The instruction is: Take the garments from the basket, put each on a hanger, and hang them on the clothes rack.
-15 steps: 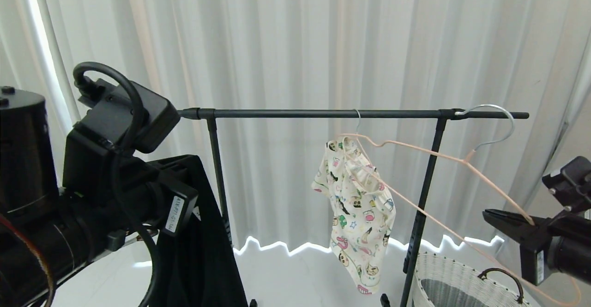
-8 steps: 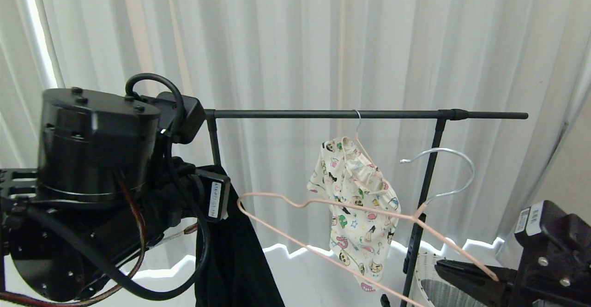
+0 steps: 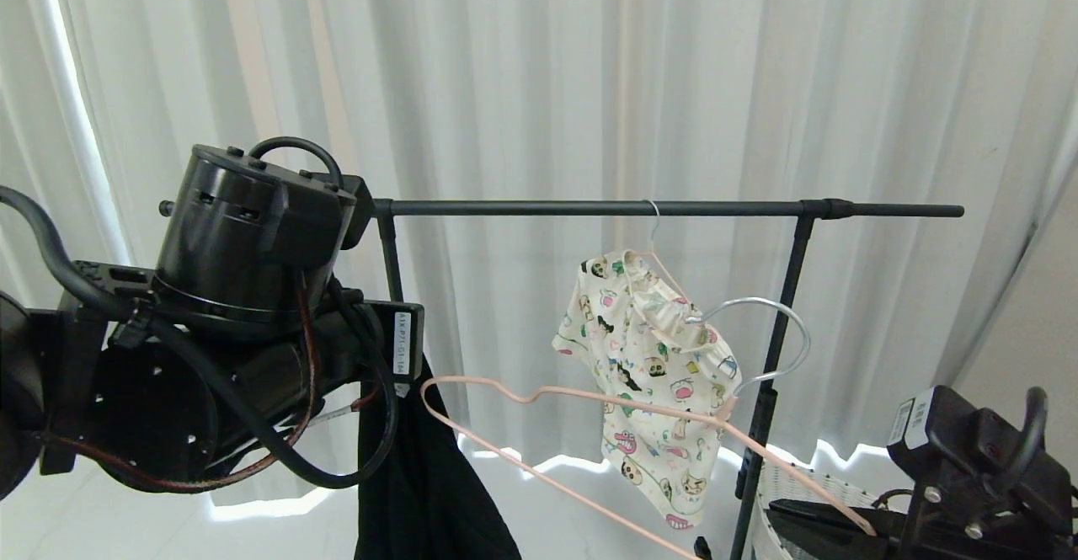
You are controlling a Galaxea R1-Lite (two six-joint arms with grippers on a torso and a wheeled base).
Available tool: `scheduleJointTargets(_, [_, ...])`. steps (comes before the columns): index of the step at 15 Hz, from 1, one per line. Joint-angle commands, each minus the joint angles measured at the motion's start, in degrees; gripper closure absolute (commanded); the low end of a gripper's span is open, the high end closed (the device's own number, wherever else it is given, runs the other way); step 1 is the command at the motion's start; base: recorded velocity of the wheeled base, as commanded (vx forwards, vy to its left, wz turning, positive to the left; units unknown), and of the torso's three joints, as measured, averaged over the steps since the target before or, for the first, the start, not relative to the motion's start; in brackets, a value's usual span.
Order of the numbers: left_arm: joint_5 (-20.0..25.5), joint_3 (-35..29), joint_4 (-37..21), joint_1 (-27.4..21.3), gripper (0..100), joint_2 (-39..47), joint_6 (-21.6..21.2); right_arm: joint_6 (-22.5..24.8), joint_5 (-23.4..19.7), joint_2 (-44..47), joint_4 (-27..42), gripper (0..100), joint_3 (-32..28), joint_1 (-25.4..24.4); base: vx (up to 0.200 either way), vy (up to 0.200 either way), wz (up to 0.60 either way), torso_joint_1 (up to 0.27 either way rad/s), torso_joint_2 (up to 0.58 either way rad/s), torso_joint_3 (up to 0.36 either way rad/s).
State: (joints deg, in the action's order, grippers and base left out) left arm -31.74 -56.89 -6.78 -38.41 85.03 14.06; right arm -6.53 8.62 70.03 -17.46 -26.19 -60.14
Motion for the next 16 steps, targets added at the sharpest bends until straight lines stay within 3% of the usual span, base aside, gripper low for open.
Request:
scheduleJointTargets(1, [-0.3, -0.1, 0.0, 0.6, 100, 0.7, 0.0, -0.1, 0.0, 0.2, 0.0, 100, 0.1, -0.3, 0.000, 0.000, 0.00, 0.000, 0.00, 0.000])
scheduleJointTargets(7, [-0.5, 0.1, 0.0, 0.3, 100, 0.5, -0.1, -1.0, 0.0, 0.9, -0.1, 100, -0.7, -2.4, 0.000, 0.000, 0.00, 0.000, 0.00, 0.000])
scheduleJointTargets(11, [-1.7, 0.2, 0.0, -3.1, 100, -0.3, -0.2, -2.9, 0.2, 4.6, -1.0, 100, -3.0, -2.2, 0.000, 0.000, 0.00, 0.000, 0.00, 0.000])
scheduleJointTargets(16, [-1.7, 0.1, 0.0, -3.5, 100, -0.4, 0.0, -3.9, 0.5, 9.2, -3.9, 100, -5.2, -2.1, 0.000, 0.000, 0.00, 0.000, 0.00, 0.000])
